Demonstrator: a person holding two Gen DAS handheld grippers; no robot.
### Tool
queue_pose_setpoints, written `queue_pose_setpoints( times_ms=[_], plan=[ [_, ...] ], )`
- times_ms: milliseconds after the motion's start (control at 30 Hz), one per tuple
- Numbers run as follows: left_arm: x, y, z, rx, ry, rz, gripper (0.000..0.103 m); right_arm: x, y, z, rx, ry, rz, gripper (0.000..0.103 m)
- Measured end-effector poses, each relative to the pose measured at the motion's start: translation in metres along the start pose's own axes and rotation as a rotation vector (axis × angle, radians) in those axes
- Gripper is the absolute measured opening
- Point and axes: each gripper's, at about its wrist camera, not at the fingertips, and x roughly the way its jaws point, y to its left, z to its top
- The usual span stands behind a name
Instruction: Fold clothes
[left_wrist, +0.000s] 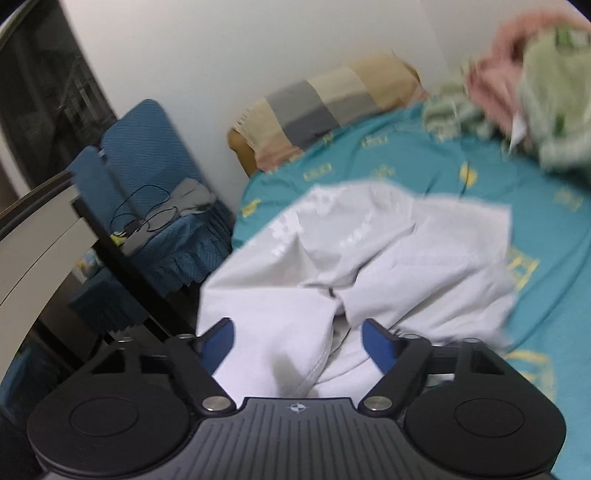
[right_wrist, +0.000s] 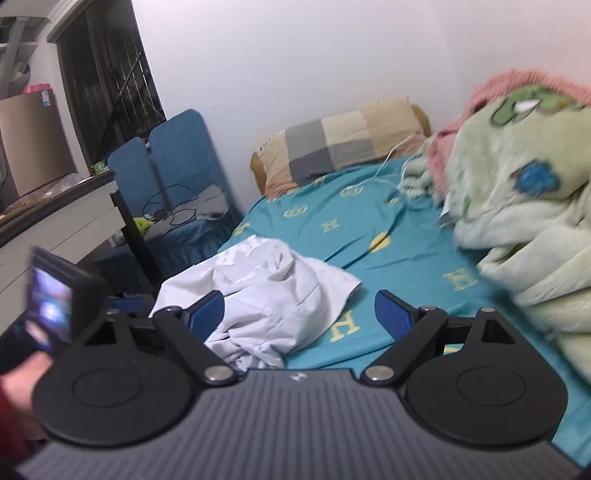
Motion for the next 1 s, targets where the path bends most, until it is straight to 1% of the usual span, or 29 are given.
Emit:
queue_pose_setpoints(
  times_ms=[33,133,167,200,233,300,367,467,600,633,667,700,733,767,867,933,1000],
  plan=[
    [0.017,-0.003,-0.003,0.015,0.009,0.005,0.068,0.006,0.002,-0.002,-0.005,0.008,0.005,0.090],
    [0.050,-0.005,-0.012,0.002,-0.004,0.005,0.050,0.023,0.003,-0.009,-0.015,0.044,0.014,0.089],
    [0.055,-0.002,-0.013,-0.017,-0.010,-0.002,0.037,0.028,0.003,-0.012,-0.015,0.057,0.016,0.089],
    [0.061,0.001,-0.014,-0.037,-0.017,-0.008,0.018,0.033,0.002,-0.014,-0.012,0.067,0.014,0.089],
    [0.060,0.005,-0.013,-0.066,-0.032,-0.013,0.009,0.037,0.002,-0.015,-0.008,0.076,0.009,0.089],
    [0.044,0.017,-0.008,-0.138,-0.090,-0.025,0.004,0.043,0.000,-0.017,0.001,0.087,0.000,0.089],
    [0.021,0.030,-0.002,-0.205,-0.155,-0.035,0.003,0.044,-0.002,-0.016,0.005,0.072,-0.012,0.089],
    [-0.037,0.052,0.011,-0.322,-0.254,-0.085,0.003,0.041,-0.004,-0.015,-0.004,0.048,-0.031,0.089],
    [-0.112,0.076,0.020,-0.398,-0.371,-0.195,0.003,0.031,0.000,-0.014,-0.040,0.022,-0.024,0.089],
    [-0.132,0.080,0.017,-0.420,-0.394,-0.222,0.003,0.028,0.001,-0.014,-0.049,0.016,-0.022,0.089],
    [-0.151,0.084,0.013,-0.442,-0.418,-0.249,0.003,0.025,0.004,-0.013,-0.064,0.010,-0.019,0.080],
    [-0.167,0.090,0.009,-0.460,-0.437,-0.270,0.003,0.021,0.007,-0.012,-0.082,0.003,-0.015,0.075],
    [-0.182,0.095,0.006,-0.477,-0.457,-0.292,0.003,0.016,0.010,-0.012,-0.097,-0.003,-0.010,0.075],
    [-0.197,0.101,0.002,-0.495,-0.476,-0.312,0.003,0.012,0.013,-0.012,-0.109,-0.008,-0.001,0.075],
    [-0.223,0.121,-0.017,-0.570,-0.496,-0.360,0.003,-0.002,0.026,-0.016,-0.142,-0.001,0.052,0.073],
    [-0.230,0.132,-0.033,-0.628,-0.495,-0.377,0.003,-0.008,0.036,-0.022,-0.156,0.020,0.102,0.072],
    [-0.231,0.147,-0.045,-0.690,-0.492,-0.397,0.003,-0.005,0.047,-0.028,-0.182,0.048,0.133,0.072]
  ],
)
